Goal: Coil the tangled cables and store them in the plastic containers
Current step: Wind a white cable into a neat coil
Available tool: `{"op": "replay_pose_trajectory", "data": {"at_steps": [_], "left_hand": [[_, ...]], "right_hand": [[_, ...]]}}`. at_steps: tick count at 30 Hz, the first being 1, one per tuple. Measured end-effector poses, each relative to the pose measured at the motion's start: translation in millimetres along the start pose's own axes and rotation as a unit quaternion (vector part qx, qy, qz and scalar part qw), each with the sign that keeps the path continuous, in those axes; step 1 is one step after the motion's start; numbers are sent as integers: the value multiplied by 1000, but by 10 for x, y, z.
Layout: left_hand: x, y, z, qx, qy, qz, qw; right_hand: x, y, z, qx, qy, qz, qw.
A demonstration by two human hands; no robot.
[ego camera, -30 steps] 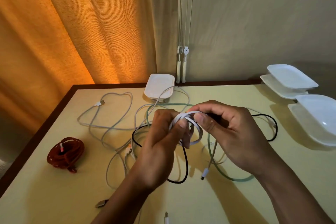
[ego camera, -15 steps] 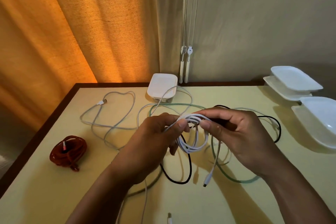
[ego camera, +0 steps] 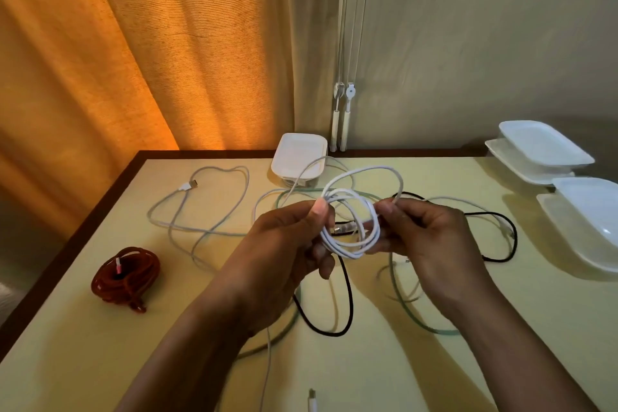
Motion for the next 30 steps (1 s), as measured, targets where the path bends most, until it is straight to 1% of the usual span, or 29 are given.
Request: {"op": "replay_pose_trajectory", "data": {"at_steps": [3,5,7,9,12,14,15,16,17,18,20,21,23,25,26,27,28,30], "left_hand": [[34,-14,-9,-3,12,3,1000],[40,-17,-12,-1,18,-2,1000],[33,-14,-9,3,17,-11,1000],[23,-5,-5,0,10,-11,1000],[3,78,7,-48,-11,-3,999],[-17,146,15,-79,-34,10,996],[-18,167,16,-89,-42,21,995],[-13,176,17,-96,-47,32,994],[-2,177,16,-99,-51,38,993],[10,173,16,-102,-54,41,992],[27,175,19,-109,-60,36,992],[34,180,20,-113,-59,29,991],[60,207,25,-123,-52,19,991],[89,230,30,-131,-42,16,990],[101,234,34,-132,-39,15,990],[108,233,37,-132,-36,13,990],[114,232,40,-132,-34,9,991],[118,217,40,-122,-30,-4,992]], "right_hand": [[-143,-124,-2,57,-74,99,991],[-194,-190,-10,90,-118,166,975],[-224,-297,-45,130,-167,253,944],[-208,-424,-104,160,-200,313,915],[-213,-564,-175,186,-221,338,896],[-209,-579,-218,198,-212,325,900],[-193,-553,-234,188,-196,295,916],[-165,-507,-254,166,-171,235,942],[-127,-457,-280,138,-141,154,968],[-70,-425,-312,113,-112,69,985],[33,-409,-338,78,-51,-64,994],[44,-390,-327,51,-19,-122,991],[67,-274,-311,-35,40,-226,973],[186,-154,-345,-114,114,-270,949],[279,-132,-376,-127,160,-271,941],[371,-151,-403,-116,204,-272,933],[443,-207,-431,-85,244,-278,925],[471,-346,-472,-14,293,-307,905]]}}
Point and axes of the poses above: each hand's wrist, its own z-axis towards the middle knuckle, its own y-axis out of the back of the hand, x = y × z, the point moved 8 cm from there along z, towards the middle knuckle, and after that the axes turned 3 degrees about -z, right-handed, at the moved point
